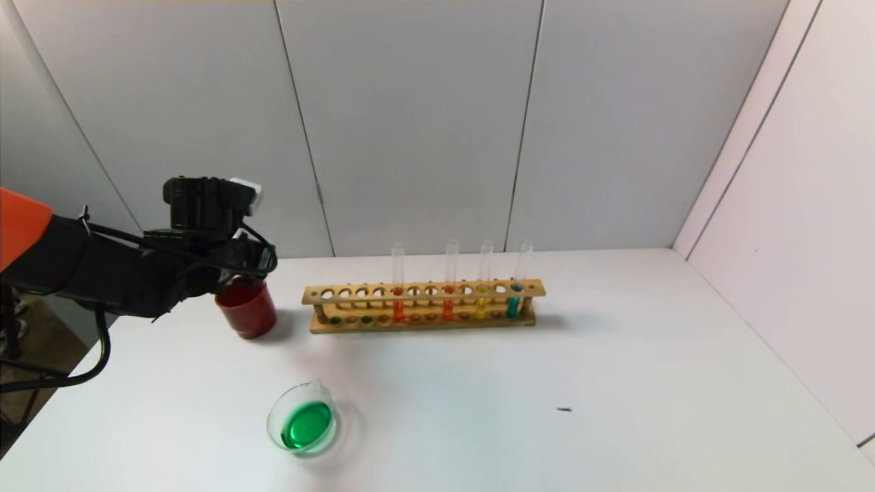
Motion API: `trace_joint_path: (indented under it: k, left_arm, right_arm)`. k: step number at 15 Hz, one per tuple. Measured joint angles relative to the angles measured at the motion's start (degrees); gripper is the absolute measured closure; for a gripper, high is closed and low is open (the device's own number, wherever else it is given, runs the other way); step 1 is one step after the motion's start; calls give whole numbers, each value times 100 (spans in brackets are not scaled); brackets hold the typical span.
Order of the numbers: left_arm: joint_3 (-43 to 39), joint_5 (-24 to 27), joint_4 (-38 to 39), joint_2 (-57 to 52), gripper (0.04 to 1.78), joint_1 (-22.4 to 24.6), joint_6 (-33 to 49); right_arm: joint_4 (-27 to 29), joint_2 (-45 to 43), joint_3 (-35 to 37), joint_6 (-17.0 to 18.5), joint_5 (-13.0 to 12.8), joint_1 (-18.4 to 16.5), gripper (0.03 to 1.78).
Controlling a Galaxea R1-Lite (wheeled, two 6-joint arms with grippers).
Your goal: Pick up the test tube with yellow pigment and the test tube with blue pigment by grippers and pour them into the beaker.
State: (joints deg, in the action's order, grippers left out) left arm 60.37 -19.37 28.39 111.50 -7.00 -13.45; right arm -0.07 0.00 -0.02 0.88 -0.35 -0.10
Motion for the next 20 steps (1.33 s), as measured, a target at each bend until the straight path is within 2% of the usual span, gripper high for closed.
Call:
trace_joint_path:
  k: [2,5,9,14,20]
  left_arm:
    - [-45,55,-32,-257,25,0,-27]
    - [-106,66,-199,-837,8,4,-41]
    - [-472,221,-590,-2068,7,105,-38]
    - [-1435,566,-1591,-4498,7,216,9]
    - [-2068,618,-3823,-7492,7,243,127]
  right_arm:
    - [0,0,0,0,2,0,11]
    - [0,0,0,0,2,0,11]
    - [0,0,0,0,0,0,11]
    - [0,0,0,-2,2,0,11]
    - [0,0,0,-2,0,0,11]
